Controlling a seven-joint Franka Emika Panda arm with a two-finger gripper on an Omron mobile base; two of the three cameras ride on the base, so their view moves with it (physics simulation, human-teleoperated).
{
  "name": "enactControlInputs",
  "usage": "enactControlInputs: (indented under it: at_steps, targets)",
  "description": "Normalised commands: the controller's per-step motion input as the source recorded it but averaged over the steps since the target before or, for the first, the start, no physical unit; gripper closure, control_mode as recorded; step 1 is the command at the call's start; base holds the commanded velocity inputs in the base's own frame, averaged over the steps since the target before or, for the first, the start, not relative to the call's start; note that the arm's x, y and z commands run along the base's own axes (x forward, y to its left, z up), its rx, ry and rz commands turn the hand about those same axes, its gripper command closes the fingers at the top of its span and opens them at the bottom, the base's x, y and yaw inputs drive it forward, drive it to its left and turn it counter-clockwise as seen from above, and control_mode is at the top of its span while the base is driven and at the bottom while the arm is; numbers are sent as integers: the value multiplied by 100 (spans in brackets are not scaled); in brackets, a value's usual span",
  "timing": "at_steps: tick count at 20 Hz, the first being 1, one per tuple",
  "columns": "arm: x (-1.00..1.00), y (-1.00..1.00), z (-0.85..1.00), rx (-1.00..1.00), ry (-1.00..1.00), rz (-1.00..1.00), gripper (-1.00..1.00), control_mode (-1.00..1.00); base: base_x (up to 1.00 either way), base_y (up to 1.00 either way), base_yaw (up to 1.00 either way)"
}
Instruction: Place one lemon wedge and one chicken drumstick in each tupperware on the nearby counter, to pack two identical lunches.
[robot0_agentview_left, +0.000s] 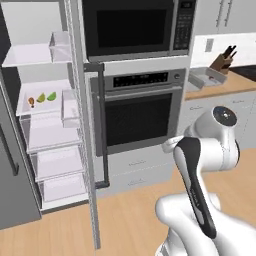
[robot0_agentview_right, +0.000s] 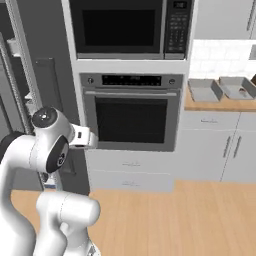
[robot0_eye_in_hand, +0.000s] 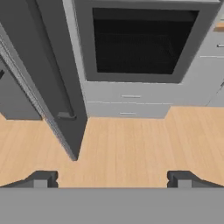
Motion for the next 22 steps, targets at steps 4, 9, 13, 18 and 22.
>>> enactControlInputs:
  at_steps: [4, 9, 13, 18, 22]
  targets:
    - [0, 0, 0, 0, 0, 0, -100, 100, -51, 97, 0]
    - [0, 0, 0, 0, 0, 0, -100, 100, 0, 100, 0]
    - [0, 0, 0, 0, 0, 0, -100, 100, 5, 100, 0]
    - [0, 0, 0, 0, 0, 0, -100, 100, 31, 100, -4]
    - [0, 0, 0, 0, 0, 0, -100, 100, 62, 57, -11]
